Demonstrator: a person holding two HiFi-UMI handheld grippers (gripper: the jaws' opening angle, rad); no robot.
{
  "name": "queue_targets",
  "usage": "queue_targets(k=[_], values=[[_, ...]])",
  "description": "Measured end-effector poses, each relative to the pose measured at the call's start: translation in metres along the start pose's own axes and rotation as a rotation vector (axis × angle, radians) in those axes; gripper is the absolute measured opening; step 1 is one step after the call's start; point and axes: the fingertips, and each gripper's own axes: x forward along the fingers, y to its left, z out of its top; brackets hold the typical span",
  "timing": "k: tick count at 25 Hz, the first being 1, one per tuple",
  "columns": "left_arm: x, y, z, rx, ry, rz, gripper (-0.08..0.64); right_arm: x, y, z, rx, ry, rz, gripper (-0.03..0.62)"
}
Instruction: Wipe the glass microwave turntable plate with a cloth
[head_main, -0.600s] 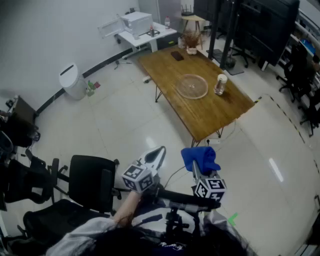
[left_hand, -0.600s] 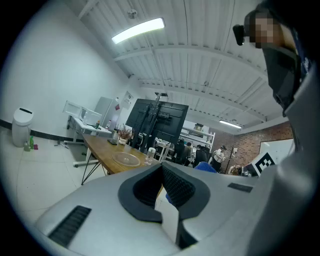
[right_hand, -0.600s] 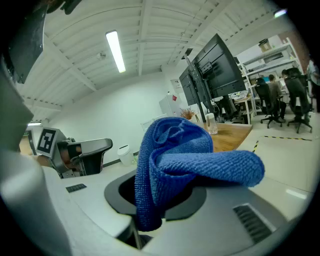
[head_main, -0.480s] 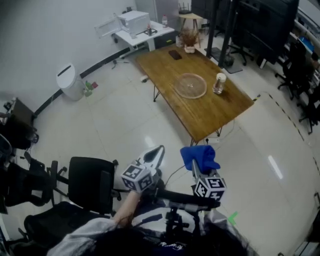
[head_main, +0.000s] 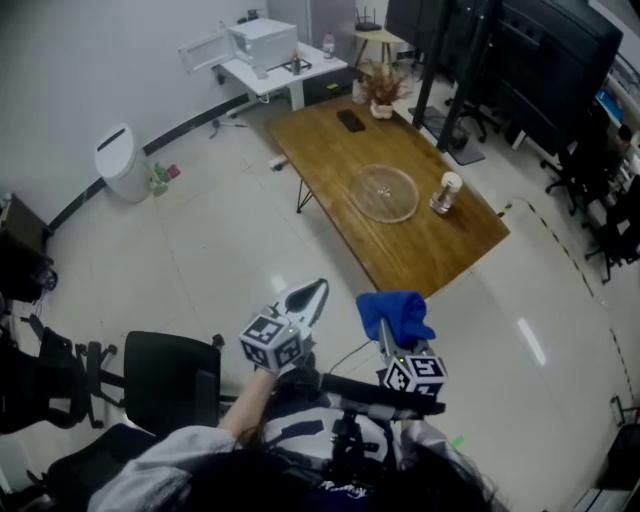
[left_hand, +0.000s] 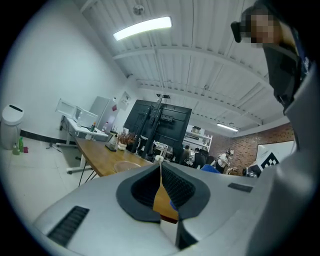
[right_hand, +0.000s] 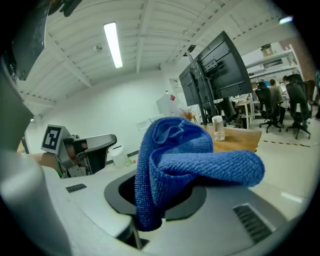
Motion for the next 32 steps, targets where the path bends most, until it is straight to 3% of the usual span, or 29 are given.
queue_targets(k=[7,16,24,32], values=[[0.025,0.077,0.027,-0.023,0.018,-0.031,0.002,0.067,0.020,0.025,0.008,0.012,-0.048,0.086],[0.058,0.133,0.032,-0.078,0.042,-0.086,0.002,0.104,-0.004,0.038,0.064,0.008,-0.188,0.084],[0.086,0.130,0.013,-0.128,0.096,-0.108,0.002,0.103,-0.029,0.044,0.069,0.020,-0.207,0.086],[0.140,0.115,0.012,-0.121,0.095,-0.053,0.002,0.128,-0.082,0.069,0.047,0.049,-0.132,0.085]])
